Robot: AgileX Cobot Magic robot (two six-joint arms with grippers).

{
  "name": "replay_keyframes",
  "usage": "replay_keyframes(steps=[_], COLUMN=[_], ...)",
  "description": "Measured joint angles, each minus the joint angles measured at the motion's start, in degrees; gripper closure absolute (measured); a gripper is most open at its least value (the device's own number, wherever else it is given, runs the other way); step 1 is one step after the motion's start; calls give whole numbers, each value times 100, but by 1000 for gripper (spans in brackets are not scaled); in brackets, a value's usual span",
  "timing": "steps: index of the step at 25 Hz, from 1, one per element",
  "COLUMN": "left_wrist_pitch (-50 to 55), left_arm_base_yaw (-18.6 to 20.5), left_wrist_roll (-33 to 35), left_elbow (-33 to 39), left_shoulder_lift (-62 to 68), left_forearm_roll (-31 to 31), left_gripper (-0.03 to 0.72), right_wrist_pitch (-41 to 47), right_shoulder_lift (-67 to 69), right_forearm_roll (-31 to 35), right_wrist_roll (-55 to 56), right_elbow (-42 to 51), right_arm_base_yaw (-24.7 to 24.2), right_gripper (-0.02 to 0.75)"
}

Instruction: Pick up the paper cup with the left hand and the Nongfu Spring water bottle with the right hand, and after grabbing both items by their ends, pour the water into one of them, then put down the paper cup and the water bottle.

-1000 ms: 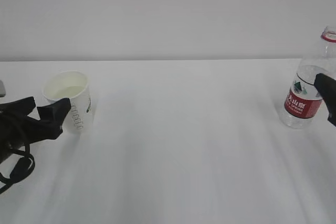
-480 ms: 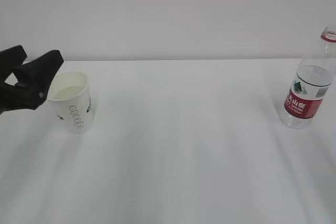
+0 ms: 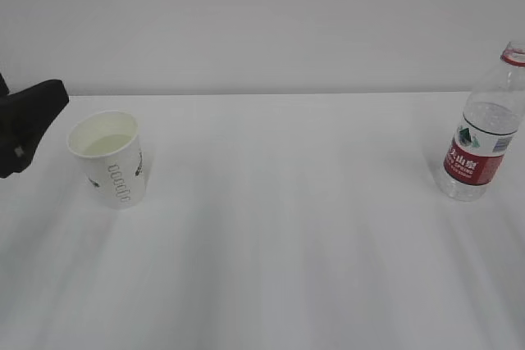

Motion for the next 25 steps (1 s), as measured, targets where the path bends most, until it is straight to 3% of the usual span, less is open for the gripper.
replay_keyframes(steps=[8,17,22,25], left_wrist_pitch=[1299,3436,4871,5348], left_arm_base_yaw=[0,0,0,0], left_wrist_roll=[0,0,0,0], left_elbow=[32,18,-385,-745], left_shoulder_lift=[-1253,-2634,-3358,-3698], left_forearm_roll=[0,0,49,429], left_gripper=[101,102,139,169], right_wrist_pitch=[1706,2963,3506,3810], right_shoulder_lift=[-901,-1705,-2087,-2369], right_forearm_roll=[34,79,146,172], right_wrist_roll=[0,9,9,9], right_elbow=[-646,-1336,-1636,-1779], right_arm_base_yaw=[0,0,0,0], right_gripper=[145,145,145,145])
